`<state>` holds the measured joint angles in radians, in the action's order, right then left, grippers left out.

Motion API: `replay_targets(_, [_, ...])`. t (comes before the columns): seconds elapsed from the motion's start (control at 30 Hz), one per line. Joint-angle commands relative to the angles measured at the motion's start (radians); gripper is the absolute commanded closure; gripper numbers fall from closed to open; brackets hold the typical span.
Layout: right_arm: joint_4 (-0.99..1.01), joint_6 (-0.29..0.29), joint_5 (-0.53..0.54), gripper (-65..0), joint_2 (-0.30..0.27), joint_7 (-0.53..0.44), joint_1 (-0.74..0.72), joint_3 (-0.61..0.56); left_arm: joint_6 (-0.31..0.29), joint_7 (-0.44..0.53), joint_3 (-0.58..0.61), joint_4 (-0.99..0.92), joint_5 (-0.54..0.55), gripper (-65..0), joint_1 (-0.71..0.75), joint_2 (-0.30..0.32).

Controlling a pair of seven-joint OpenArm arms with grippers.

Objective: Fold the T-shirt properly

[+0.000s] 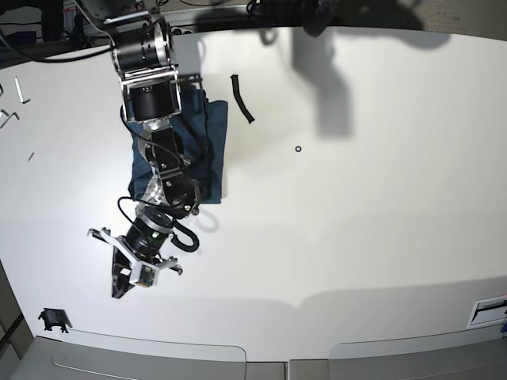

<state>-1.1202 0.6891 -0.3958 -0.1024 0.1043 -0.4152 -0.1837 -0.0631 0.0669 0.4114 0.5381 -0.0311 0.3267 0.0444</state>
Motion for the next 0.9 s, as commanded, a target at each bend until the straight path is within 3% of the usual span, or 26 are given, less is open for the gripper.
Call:
replay_targets(0.0, [-0.017,0.009,-0.032,0.0,-0.005,-0.032,-0.033,0.001,-0.011,0.009,0.002,0.005,-0.002,-8.1,0.011,-0.008])
replay_targets(0.27, [-0.017,0.009,-0.047,0.0,-0.005,-0.065,-0.034,0.001,-0.011,0.009,0.002,0.005,-0.002,-8.1,0.011,-0.008])
replay_targets(0.57, [-0.017,0.009,-0.047,0.0,-0.005,-0.426,-0.034,0.001,-0.01,0.009,0.002,0.005,-0.002,-8.1,0.011,-0.008])
replay_targets(0.77, [-0.017,0.009,-0.047,0.0,-0.005,-0.442,-0.034,0.0,-0.011,0.009,0.002,0.005,-0.002,-8.1,0.011,-0.008])
replay_targets(0.87, [-0.017,-0.028,-0.047,0.0,-0.006,-0.47,-0.034,-0.001,-0.011,0.009,0.002,0.005,-0.002,-8.1,0.011,-0.008])
